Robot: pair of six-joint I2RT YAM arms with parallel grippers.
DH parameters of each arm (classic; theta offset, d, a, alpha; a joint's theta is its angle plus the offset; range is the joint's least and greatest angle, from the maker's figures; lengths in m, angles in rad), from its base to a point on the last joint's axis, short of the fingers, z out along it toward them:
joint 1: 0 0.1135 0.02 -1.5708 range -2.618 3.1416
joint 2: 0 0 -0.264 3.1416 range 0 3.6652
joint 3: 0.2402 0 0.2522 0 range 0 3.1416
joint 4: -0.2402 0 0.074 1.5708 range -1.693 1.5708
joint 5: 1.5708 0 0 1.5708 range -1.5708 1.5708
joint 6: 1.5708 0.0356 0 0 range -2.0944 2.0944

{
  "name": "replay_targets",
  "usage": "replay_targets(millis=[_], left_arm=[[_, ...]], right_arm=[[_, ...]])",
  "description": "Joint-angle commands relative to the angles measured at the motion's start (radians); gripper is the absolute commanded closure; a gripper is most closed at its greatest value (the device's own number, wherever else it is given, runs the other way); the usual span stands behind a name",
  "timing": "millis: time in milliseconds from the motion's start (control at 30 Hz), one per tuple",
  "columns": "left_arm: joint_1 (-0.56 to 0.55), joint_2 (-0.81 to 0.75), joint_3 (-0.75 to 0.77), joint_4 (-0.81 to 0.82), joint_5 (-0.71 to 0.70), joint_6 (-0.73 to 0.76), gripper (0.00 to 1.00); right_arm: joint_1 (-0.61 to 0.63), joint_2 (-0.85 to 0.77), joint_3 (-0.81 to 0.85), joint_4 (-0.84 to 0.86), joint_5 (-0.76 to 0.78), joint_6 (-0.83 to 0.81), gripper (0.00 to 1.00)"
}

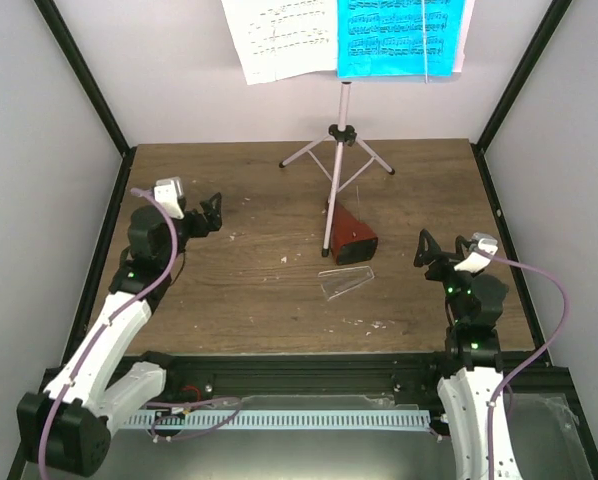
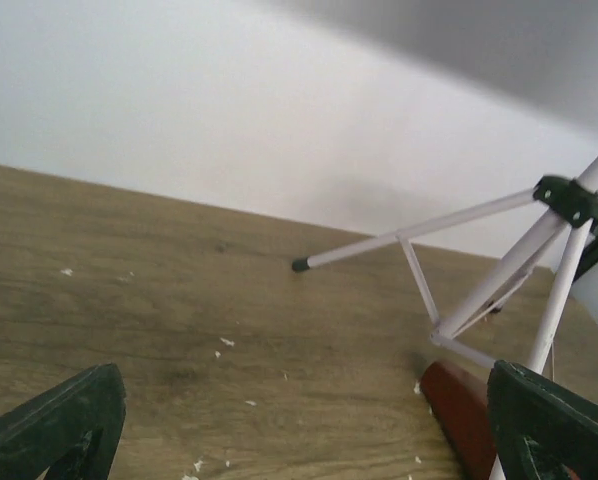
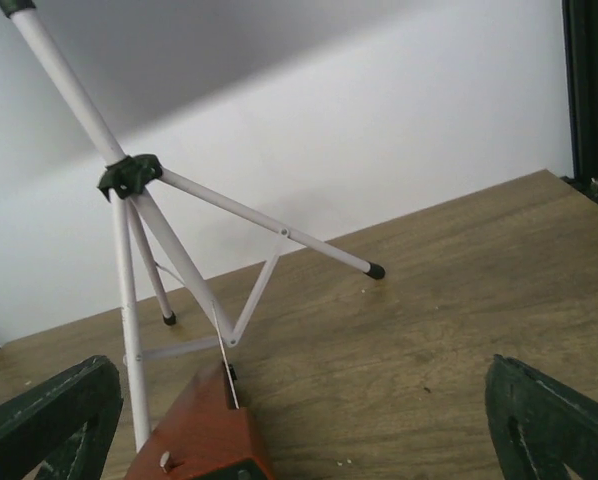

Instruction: Pack up the instrument practice props

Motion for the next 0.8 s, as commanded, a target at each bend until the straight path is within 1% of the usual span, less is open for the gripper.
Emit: replay_targets(millis=[0, 67, 167, 267, 333, 400, 433, 467, 533, 567, 600, 700, 767], left_arm=[[0.004, -0.071, 0.006, -0.101, -0.082, 0.009, 0.0], [0.005, -0.08, 0.026, -0.142, -0.095, -0.002, 0.0], [0.004, -0.083, 0.063, -0.18, -0.064, -0.022, 0.0], [0.004, -0.072, 0.107, -0.176, 0.038, -0.05, 0.0], [0.003, -0.056, 0.156, -0.188, 0.118, -0.078, 0.0], [0.004, -0.03, 0.243, -0.246, 0.2, -0.073, 0.0], [0.004, -0.013, 0.294, -0.293, 0.226, -0.039, 0.0], [0.004, 0.004, 0.376, -0.342, 0.243, -0.002, 0.0], [0.001, 0.026, 0.461, -0.43, 0.229, 0.065, 0.0], [-0.004, 0.021, 0.467, -0.449, 0.191, 0.087, 0.0], [-0.006, 0.007, 0.444, -0.43, 0.176, 0.105, 0.0], [-0.005, -0.035, 0.306, -0.332, 0.134, 0.172, 0.0], [-0.004, -0.038, 0.229, -0.303, 0.089, 0.211, 0.0]], right_arm=[[-0.001, -0.041, -0.012, 0.018, -0.025, 0.008, 0.0], [-0.001, -0.046, -0.012, 0.017, -0.017, 0.013, 0.0], [-0.001, -0.047, -0.002, -0.009, 0.019, 0.048, 0.0], [-0.001, -0.043, 0.034, -0.036, 0.031, 0.081, 0.0], [-0.001, -0.026, 0.072, -0.05, 0.006, 0.097, 0.0], [-0.001, 0.008, 0.12, -0.068, -0.06, 0.093, 0.0], [-0.001, 0.031, 0.15, -0.084, -0.093, 0.084, 0.0], [-0.001, 0.06, 0.18, -0.106, -0.123, 0.074, 0.0], [-0.001, 0.132, 0.238, -0.166, -0.168, 0.053, 0.0], [-0.001, 0.177, 0.267, -0.195, -0.194, 0.043, 0.0], [-0.002, 0.218, 0.291, -0.222, -0.22, 0.031, 0.0], [-0.001, 0.354, 0.339, -0.276, -0.283, 0.025, 0.0], [-0.001, 0.45, 0.361, -0.289, -0.337, 0.007, 0.0]])
